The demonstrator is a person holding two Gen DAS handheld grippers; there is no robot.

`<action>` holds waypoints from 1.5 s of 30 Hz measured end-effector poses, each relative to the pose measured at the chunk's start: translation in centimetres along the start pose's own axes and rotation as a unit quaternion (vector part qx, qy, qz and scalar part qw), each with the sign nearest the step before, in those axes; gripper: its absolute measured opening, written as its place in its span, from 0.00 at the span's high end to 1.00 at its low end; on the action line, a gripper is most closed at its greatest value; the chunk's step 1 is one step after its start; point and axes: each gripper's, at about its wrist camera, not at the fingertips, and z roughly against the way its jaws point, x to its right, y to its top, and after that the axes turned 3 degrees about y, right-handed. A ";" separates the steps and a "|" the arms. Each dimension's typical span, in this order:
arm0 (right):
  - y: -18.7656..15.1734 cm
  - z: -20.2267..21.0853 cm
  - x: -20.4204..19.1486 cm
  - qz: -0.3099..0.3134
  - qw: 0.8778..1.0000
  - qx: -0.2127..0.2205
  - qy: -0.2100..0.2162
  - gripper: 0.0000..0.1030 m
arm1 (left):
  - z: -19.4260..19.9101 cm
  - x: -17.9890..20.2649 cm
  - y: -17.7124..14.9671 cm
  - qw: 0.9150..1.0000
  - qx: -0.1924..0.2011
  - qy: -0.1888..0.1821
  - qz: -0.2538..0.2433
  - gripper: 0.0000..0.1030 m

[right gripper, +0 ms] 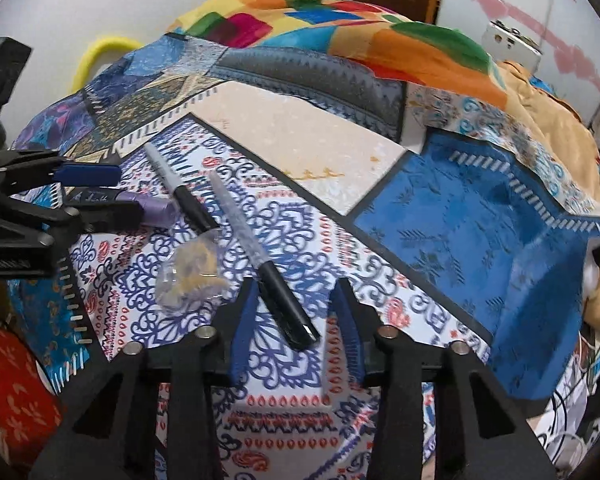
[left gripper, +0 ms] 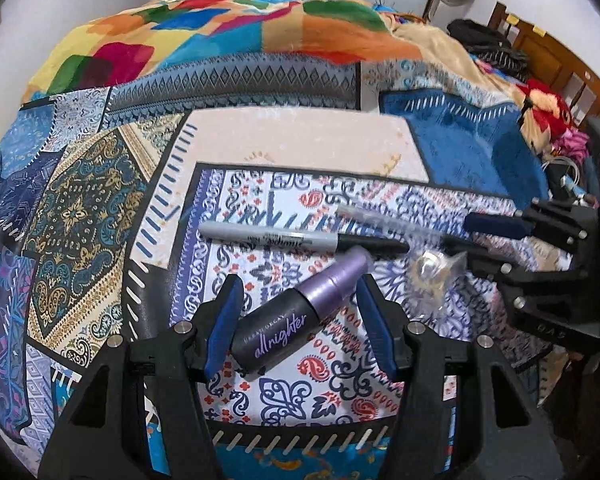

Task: Collect trash
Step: 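Grasp the purple allnighter bottle with the left tool while the right tool grasps a black marker, then lift the purple bottle with the left tool while the right tool lifts the marker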

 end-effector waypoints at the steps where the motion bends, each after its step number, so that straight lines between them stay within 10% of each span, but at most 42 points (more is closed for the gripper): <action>1: -0.1 0.1 -0.3 0.008 1.000 0.003 -0.005 0.70 | -0.1 0.1 -0.3 1.000 -0.003 0.002 -0.001 0.44; 13: -1.3 1.0 0.3 -0.050 0.999 -0.002 0.016 0.87 | 0.6 1.6 -2.6 1.000 -0.006 0.021 0.002 0.74; 24: -2.0 4.4 0.6 -0.101 0.995 0.005 0.012 0.87 | 3.3 2.6 -3.8 0.998 -0.012 0.031 0.045 0.75; 45: -1.2 21.8 -6.5 -0.062 0.988 0.142 0.018 0.87 | 24.4 5.2 -6.1 0.987 0.133 0.053 0.070 0.75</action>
